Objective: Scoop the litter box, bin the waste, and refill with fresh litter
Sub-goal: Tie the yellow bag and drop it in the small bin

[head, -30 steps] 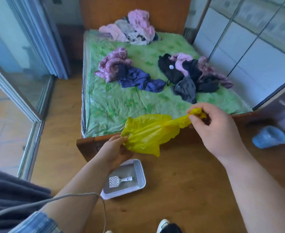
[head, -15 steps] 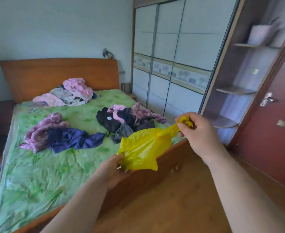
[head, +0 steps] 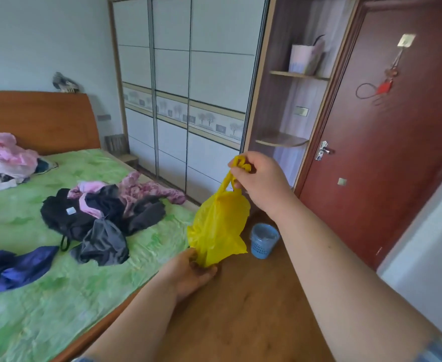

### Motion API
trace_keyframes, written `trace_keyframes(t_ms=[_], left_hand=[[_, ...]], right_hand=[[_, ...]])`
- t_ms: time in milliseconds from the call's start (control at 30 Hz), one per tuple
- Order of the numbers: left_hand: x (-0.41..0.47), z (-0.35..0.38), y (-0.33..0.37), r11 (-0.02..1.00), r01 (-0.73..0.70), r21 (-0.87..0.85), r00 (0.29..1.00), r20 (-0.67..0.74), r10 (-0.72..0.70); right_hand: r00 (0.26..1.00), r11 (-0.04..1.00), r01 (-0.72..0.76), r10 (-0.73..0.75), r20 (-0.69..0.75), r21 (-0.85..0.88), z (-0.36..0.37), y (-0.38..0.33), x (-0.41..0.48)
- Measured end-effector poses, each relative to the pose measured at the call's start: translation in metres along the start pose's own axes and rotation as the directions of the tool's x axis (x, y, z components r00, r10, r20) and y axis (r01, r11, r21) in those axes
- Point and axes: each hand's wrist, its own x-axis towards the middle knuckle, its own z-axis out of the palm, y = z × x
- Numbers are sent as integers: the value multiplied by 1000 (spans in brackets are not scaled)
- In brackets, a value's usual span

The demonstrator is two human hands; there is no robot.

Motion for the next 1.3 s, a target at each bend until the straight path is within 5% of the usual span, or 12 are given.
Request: trace_keyframes(t_ms=[233, 500, 633, 900, 1300], left_hand=[[121, 80, 54, 991, 17, 132, 990, 135, -35], [266, 183, 141, 911, -129, 392, 987, 142, 79], [321, 243, 147, 884, -115, 453, 988, 148, 53], [429, 358, 128, 691, -322, 647, 943, 282, 175], [640, 465, 104, 716, -246, 653, 963, 78, 260]], right_hand=[[996, 996, 52, -57, -62, -73, -25, 43, 124], [972, 987, 46, -79, -223, -151, -78, 123, 266], [965, 987, 37, -75, -252, -155, -113, 166, 319], [955, 970, 121, -172, -241, -211, -190, 275, 413], [989, 987, 80, -96, -114, -142, -255, 451, 569]])
